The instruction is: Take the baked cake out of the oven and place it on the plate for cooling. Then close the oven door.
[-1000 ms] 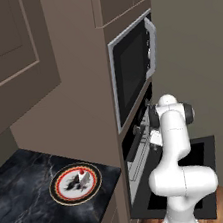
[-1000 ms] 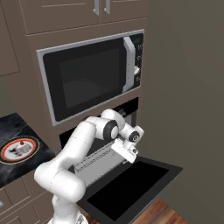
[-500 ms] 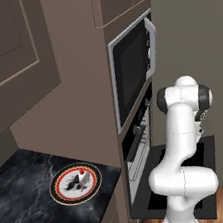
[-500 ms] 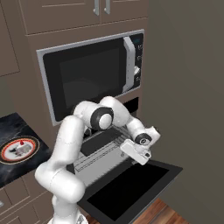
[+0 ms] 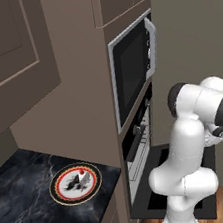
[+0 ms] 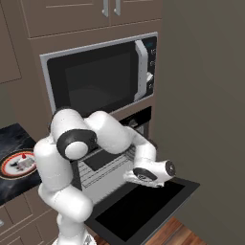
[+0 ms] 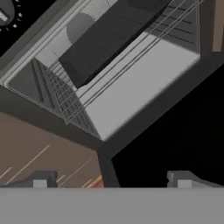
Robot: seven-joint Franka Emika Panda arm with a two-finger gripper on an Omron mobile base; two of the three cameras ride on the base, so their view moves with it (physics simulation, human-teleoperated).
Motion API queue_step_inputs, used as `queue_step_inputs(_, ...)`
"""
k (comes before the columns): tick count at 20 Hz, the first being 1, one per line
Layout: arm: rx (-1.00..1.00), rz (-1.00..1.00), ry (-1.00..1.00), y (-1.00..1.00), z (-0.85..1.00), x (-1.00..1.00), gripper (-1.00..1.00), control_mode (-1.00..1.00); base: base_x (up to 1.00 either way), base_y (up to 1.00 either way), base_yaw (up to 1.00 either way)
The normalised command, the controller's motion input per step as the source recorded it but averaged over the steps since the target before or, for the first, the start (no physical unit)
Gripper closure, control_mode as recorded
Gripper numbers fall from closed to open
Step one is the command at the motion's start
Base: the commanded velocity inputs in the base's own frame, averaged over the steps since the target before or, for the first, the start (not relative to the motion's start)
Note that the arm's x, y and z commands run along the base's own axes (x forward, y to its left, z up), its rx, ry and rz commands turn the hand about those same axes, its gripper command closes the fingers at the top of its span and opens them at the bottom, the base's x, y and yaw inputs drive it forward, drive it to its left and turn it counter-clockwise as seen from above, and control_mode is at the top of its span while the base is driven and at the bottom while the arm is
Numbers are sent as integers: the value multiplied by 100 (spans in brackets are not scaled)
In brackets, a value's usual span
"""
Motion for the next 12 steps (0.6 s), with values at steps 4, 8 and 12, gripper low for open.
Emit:
queue_step_inputs(4, -2, 0, -12, 9, 31, -63, -100, -100, 0, 0, 0)
queue_step_inputs(8, -6, -1, -3, 21, 4, -33, -100, -100, 0, 0, 0)
queue_step_inputs(12, -4, -2, -6, 3, 2, -21, -100, -100, 0, 0, 0)
